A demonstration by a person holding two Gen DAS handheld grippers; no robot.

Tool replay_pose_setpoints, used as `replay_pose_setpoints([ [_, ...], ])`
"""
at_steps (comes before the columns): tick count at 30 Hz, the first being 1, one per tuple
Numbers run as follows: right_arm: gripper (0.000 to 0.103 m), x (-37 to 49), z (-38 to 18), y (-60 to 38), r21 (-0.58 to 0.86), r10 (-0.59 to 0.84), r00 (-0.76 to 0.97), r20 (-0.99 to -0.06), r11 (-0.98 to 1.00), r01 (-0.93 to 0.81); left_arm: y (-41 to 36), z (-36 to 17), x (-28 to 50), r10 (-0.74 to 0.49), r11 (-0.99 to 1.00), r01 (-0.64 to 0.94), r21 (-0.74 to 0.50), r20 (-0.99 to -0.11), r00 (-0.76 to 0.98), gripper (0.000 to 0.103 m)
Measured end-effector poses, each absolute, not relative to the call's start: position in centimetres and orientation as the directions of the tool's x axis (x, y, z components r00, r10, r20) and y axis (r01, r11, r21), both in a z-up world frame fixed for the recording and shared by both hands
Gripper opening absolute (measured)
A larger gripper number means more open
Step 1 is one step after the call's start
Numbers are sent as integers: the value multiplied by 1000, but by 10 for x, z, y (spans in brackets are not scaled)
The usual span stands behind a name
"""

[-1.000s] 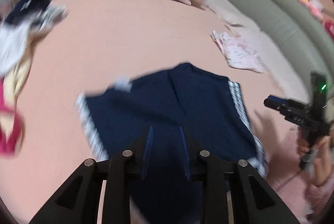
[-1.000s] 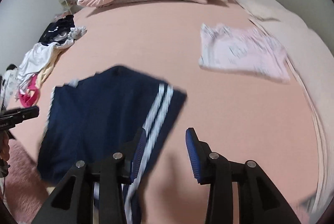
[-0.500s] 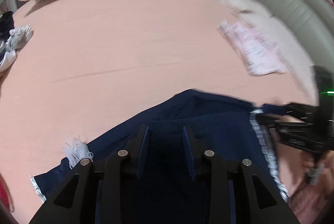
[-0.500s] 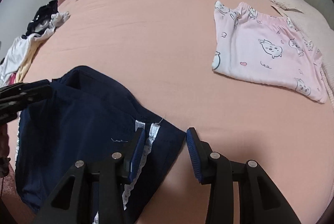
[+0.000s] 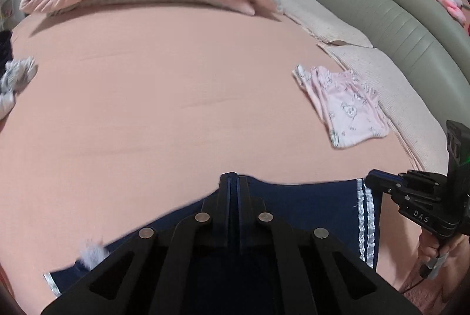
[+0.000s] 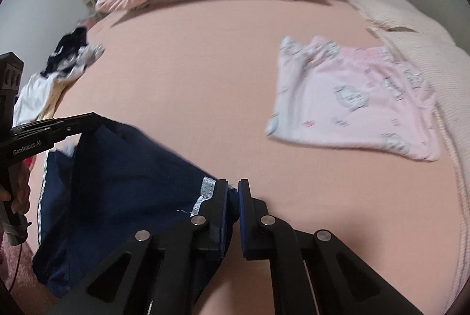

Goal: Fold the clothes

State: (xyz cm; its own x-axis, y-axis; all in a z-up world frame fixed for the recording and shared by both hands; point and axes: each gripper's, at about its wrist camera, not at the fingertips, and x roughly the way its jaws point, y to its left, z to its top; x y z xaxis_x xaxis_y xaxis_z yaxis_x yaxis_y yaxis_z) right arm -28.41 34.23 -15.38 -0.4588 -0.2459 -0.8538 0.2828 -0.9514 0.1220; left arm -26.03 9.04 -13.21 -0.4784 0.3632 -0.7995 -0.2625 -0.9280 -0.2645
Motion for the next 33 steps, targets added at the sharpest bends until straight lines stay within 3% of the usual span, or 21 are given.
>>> replay_pose_setpoints([
  [3,5,-291,-158,361,116,-211,-454,-866,-967,229,96,-144,-274,419,-901,-296,-316,-809,-413,4],
  [6,5,-294,-174,369,86,-145,-403,-904,-983,162,110,-170,-289,301,-943,-251,-220,-886,-353,12],
  [8,8,-294,-175,373,76,-124,-401,-908,-988,132,96,-164,-278,319,-943,-229,-243,-859,-401,21],
  [10,9,-292,-167,377,81,-125,-436,-891,-990,117,80,-153,-261,330,-943,-205,-263,-819,-469,42],
  [13,12,-285,-147,373,68,-127,-517,-847,-989,131,60,-141,-235,277,-961,-169,-220,-798,-536,43],
  [17,15,-274,-145,347,84,-203,-499,-843,-964,251,39,-146,-208,-6,-1000,-2,9,-817,-576,43],
  [19,15,-261,-152,326,66,-204,-460,-864,-952,298,11,-156,-197,-14,-995,91,-40,-847,-531,43],
  [22,15,-255,-152,306,99,-256,-426,-868,-929,356,-23,-178,-188,82,-966,180,-184,-884,-460,43],
  [25,16,-261,-144,280,176,-346,-390,-853,-895,410,-42,-181,-186,155,-946,181,-269,-866,-476,43],
  [26,23,-264,-138,268,188,-369,-392,-843,-884,427,-47,-180,-187,176,-940,177,-293,-857,-484,43],
  [27,35,-267,-131,255,200,-392,-394,-831,-873,445,-51,-177,-187,180,-937,175,-301,-850,-496,43],
  [28,38,-272,-130,241,193,-401,-394,-827,-861,471,-54,-174,-188,164,-942,176,-287,-848,-503,43],
  [33,38,-287,-148,204,122,-340,-381,-860,-861,494,-60,-183,-188,98,-958,195,-211,-878,-469,43],
])
